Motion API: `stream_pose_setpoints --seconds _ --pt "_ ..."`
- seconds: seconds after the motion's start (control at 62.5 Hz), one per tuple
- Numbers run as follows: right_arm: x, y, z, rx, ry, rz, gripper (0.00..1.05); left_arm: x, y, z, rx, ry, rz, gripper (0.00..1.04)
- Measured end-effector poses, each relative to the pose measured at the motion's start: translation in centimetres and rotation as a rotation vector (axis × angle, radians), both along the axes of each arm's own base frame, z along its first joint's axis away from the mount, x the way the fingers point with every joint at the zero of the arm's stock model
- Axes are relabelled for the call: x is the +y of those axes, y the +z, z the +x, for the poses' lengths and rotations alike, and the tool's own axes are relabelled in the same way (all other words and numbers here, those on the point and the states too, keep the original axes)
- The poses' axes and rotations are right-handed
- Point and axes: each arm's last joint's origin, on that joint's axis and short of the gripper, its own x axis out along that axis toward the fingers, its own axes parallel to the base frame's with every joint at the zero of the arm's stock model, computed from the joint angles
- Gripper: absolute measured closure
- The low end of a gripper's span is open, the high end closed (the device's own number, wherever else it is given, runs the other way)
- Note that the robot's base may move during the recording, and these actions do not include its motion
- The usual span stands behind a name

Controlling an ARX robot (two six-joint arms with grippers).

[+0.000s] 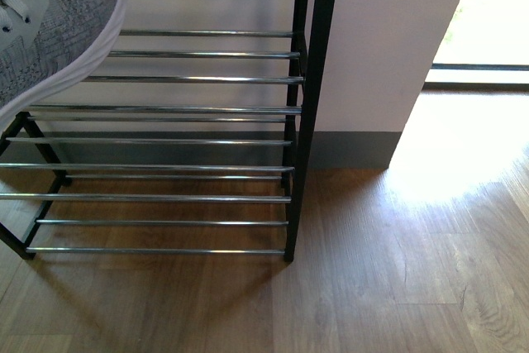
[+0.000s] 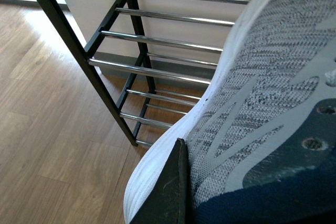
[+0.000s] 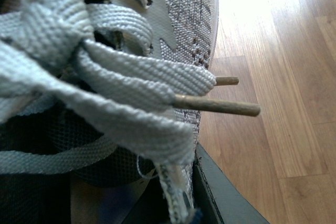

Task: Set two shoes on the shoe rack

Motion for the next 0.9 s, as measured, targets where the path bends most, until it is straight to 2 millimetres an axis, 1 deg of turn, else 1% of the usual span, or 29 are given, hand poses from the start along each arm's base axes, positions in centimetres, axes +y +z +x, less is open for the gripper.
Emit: stream_pose_setpoints --seconds 0.895 --pt "-0.04 0.0 -0.03 0.001 -0.003 -0.001 1.02 -0.04 0.0 -0.01 0.0 -0.004 0.0 1.03"
